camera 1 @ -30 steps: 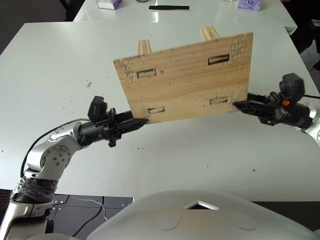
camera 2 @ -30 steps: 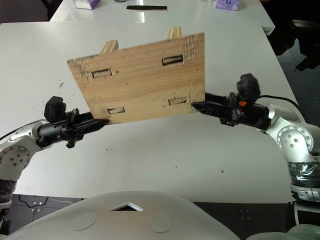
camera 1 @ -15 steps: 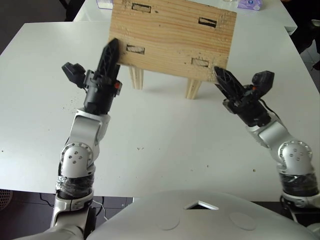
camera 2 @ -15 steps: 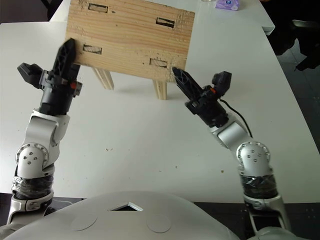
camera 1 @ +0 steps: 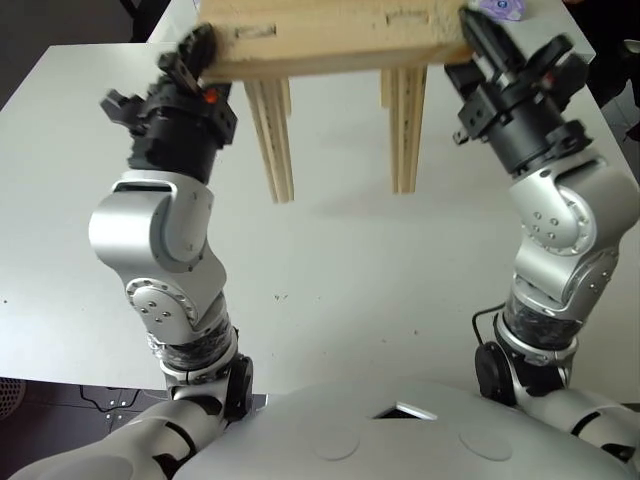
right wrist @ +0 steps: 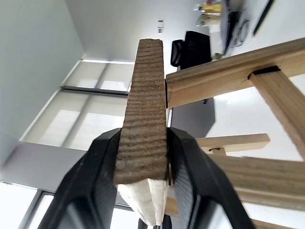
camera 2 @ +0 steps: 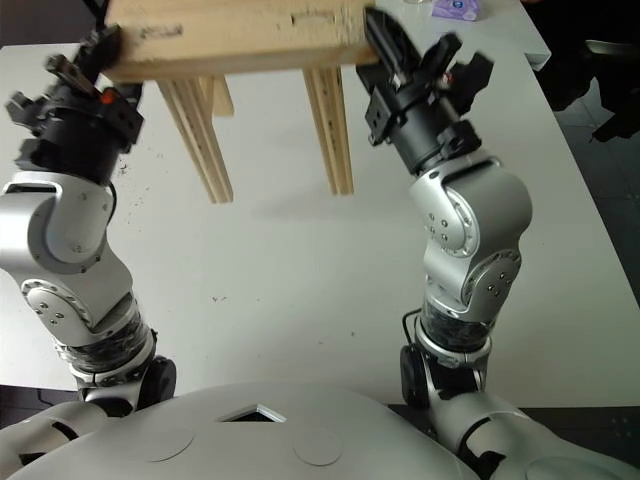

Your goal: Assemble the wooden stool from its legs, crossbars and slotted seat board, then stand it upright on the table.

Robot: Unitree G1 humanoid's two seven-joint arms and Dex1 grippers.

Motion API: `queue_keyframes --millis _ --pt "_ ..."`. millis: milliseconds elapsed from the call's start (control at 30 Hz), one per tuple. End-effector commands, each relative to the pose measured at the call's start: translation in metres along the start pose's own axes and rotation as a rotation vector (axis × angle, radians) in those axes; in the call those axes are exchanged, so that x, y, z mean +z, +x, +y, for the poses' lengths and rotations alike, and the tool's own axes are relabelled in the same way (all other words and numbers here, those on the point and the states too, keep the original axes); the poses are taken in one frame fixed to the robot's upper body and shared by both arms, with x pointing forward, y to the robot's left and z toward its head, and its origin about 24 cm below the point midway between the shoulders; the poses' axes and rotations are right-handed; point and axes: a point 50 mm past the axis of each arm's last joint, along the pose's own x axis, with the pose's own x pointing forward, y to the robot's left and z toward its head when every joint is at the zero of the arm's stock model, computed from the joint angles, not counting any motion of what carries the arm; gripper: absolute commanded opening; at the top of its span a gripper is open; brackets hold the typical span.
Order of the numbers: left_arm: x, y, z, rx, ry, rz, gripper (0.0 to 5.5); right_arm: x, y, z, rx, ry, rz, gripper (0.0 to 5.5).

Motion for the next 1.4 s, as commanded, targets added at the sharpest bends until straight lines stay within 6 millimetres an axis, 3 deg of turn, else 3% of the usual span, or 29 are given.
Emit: queue_keyframes --millis 33,267,500,600,633,1000,1133,1267,1333,1400 --pt "0.011 0.003 0.020 0.068 -0.043 -0.075 1.35 0.010 -0.007 -0.016 -0.061 -0.040 -0.080 1.43" --pt "0.016 0.009 0.065 0.150 0.021 -0.098 1.35 0.011 -0.019 -0.045 -0.154 -0.061 -0.108 1.38" --pt "0.016 0.014 0.056 0.075 0.096 -0.085 1.35 0.013 -0.011 -0.046 -0.106 -0.103 -0.130 1.38" --pt "0.015 0.013 0.051 0.034 0.090 -0.078 1.35 0.015 -0.007 -0.045 -0.082 -0.125 -0.141 2.04" --pt "0.014 0.013 0.049 0.021 0.088 -0.077 1.69 0.015 -0.006 -0.045 -0.068 -0.127 -0.144 2.15" --pt "0.021 0.020 0.030 -0.059 0.121 -0.092 3.33 0.017 0.006 -0.017 0.076 -0.197 -0.173 3.81" --pt "0.052 0.014 0.020 -0.070 0.477 -0.236 3.55 0.039 0.021 -0.022 -0.036 -0.477 -0.290 4.49" --pt "0.101 0.006 0.017 0.020 0.802 -0.458 3.55 0.075 0.036 -0.023 -0.127 -0.806 -0.428 4.52" --pt "0.115 0.007 0.028 0.119 1.111 -0.500 3.55 0.084 0.042 -0.030 -0.187 -1.012 -0.445 4.52" --pt "0.116 0.013 0.051 0.191 1.382 -0.448 3.55 0.082 0.047 -0.047 -0.266 -1.271 -0.417 4.52"
